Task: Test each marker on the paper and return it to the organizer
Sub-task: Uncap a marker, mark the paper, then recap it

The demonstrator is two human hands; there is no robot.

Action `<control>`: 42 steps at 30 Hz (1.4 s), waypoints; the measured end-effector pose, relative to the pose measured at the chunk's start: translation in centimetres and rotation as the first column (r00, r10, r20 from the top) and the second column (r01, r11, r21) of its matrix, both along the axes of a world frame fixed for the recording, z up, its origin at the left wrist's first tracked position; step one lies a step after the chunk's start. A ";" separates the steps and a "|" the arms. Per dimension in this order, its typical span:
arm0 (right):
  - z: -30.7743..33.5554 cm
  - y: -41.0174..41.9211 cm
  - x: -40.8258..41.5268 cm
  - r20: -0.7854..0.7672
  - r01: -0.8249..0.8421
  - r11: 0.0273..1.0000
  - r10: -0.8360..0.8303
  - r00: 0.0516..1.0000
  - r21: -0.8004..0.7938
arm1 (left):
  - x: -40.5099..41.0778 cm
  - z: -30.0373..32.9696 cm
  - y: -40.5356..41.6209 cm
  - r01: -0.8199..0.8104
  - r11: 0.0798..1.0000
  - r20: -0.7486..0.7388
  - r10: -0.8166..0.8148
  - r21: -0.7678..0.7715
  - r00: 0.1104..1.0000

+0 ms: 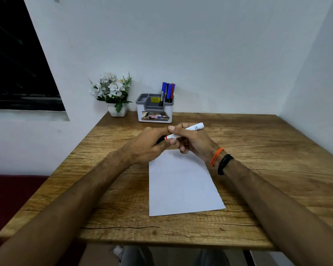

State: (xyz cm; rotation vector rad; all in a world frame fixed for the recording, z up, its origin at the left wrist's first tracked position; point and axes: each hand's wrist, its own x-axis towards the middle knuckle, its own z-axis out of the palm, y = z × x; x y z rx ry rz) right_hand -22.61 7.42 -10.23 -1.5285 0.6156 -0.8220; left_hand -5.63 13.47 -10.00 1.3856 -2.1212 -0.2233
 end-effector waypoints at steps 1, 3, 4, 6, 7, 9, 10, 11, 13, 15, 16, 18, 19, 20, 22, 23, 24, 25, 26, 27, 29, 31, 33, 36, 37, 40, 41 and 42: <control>-0.1 0.0 0.0 0.006 -0.004 1.000 0.004 1.000 -0.007 | 0.0 -0.1 -0.1 0.008 1.000 -0.003 -0.008 -0.013 1.000; -0.3 -0.2 0.2 0.034 -0.011 1.000 0.011 0.999 -0.001 | 0.0 -0.3 -0.4 0.020 0.999 -0.031 -0.021 -0.034 0.999; -0.4 -0.3 0.2 0.052 -0.017 1.000 0.017 0.999 0.016 | 0.0 -0.5 -0.5 0.028 0.999 -0.047 -0.030 -0.045 0.998; -0.5 -0.5 0.3 0.081 -0.035 0.998 0.031 0.996 0.053 | 0.0 -0.7 -0.5 0.042 0.997 -0.085 -0.047 -0.061 0.995; -0.5 -0.6 0.3 0.092 -0.044 0.997 0.038 0.995 0.065 | 0.0 -0.7 -0.5 0.048 0.997 -0.101 -0.054 -0.063 0.993; -0.6 -0.7 0.4 0.103 -0.066 0.995 0.059 0.993 0.072 | -0.1 -0.7 -0.5 0.065 0.997 -0.132 -0.070 -0.048 0.989; -0.6 -0.7 0.4 0.108 -0.074 0.995 0.066 0.992 0.070 | 0.0 -0.7 -0.6 0.075 0.996 -0.149 -0.080 -0.039 0.986; -0.6 -0.8 0.4 0.111 -0.074 0.995 0.066 0.992 0.069 | 0.1 -0.8 -0.6 0.080 0.996 -0.164 -0.084 -0.030 0.983; -0.6 -0.9 0.3 0.113 -0.052 0.997 0.045 0.993 0.059 | 0.4 -0.9 -0.7 0.067 0.997 -0.163 -0.070 -0.022 0.984; -0.6 -0.9 0.4 0.114 -0.043 0.998 0.037 0.993 0.051 | 0.7 -0.9 -0.6 0.052 0.999 -0.154 -0.053 -0.011 0.987; -0.7 -0.9 0.4 0.117 -0.042 0.998 0.036 0.993 0.051 | 0.8 -0.9 -0.6 0.048 0.999 -0.163 -0.048 -0.004 0.986; -0.8 -1.0 0.5 0.130 -0.022 0.999 0.015 0.991 0.050 | 0.9 -0.8 -0.6 0.018 0.999 -0.209 -0.008 0.044 0.978; -0.8 -1.1 0.5 0.149 0.002 0.998 -0.011 0.989 0.059 | 1.0 -0.7 -0.5 -0.008 0.996 -0.223 0.028 0.090 0.974; -0.7 -1.2 0.4 0.174 0.028 0.997 -0.041 0.984 0.076 | 1.1 -0.5 -0.4 -0.030 0.990 -0.213 0.060 0.141 0.975; -0.5 -1.3 0.1 0.220 0.070 0.990 -0.097 0.971 0.125 | 1.5 -0.2 0.0 -0.045 0.974 -0.133 0.076 0.221 0.988; -0.4 -1.2 -0.1 0.234 0.084 0.986 -0.117 0.965 0.146 | 1.6 -0.1 0.3 -0.039 0.967 -0.082 0.062 0.253 0.995; -0.4 -1.2 -0.3 0.244 0.088 0.982 -0.127 0.961 0.164 | 1.7 0.1 0.5 -0.038 0.957 -0.034 0.050 0.288 0.998; -0.3 -1.1 -0.4 0.252 0.083 0.980 -0.128 0.959 0.180 | 1.6 0.3 0.7 -0.048 0.945 0.016 0.046 0.325 0.999; -0.3 -1.1 -0.5 0.256 0.078 0.978 -0.126 0.958 0.191 | 1.5 0.3 0.9 -0.075 0.934 0.077 0.052 0.349 0.996; -0.2 -1.0 -0.5 0.255 0.076 0.977 -0.126 0.959 0.198 | 1.3 0.3 1.0 -0.116 0.929 0.150 0.066 0.351 0.986; -0.3 -0.8 -0.3 0.247 0.085 0.976 -0.134 0.960 0.200 | 0.7 0.3 1.3 -0.208 0.933 0.282 0.123 0.294 0.952; -0.5 -0.8 -0.1 0.239 0.094 0.974 -0.144 0.960 0.207 | 0.1 0.1 1.6 -0.283 0.939 0.341 0.206 0.195 0.917; -0.7 -0.7 0.1 0.224 0.109 0.968 -0.161 0.961 0.226 | -0.6 -0.2 1.9 -0.355 0.928 0.357 0.296 0.113 0.886; -1.2 -0.5 0.4 0.201 0.137 0.946 -0.201 0.959 0.294 | -1.2 -0.7 2.1 -0.436 0.898 0.329 0.393 0.065 0.859; -1.4 -0.3 0.5 0.192 0.141 0.940 -0.208 0.959 0.311 | -1.3 -0.7 2.1 -0.444 0.893 0.311 0.402 0.076 0.861; -2.0 -0.3 0.5 0.162 0.110 0.943 -0.167 0.973 0.314 | -0.3 -0.2 1.8 -0.401 0.892 0.181 0.368 0.207 0.912; -2.1 -0.4 0.5 0.156 0.081 0.950 -0.133 0.979 0.302 | 0.4 0.1 1.5 -0.377 0.893 0.124 0.357 0.246 0.926; -2.1 -0.5 0.4 0.149 0.049 0.956 -0.095 0.984 0.288 | 1.0 0.4 1.2 -0.356 0.896 0.083 0.347 0.267 0.934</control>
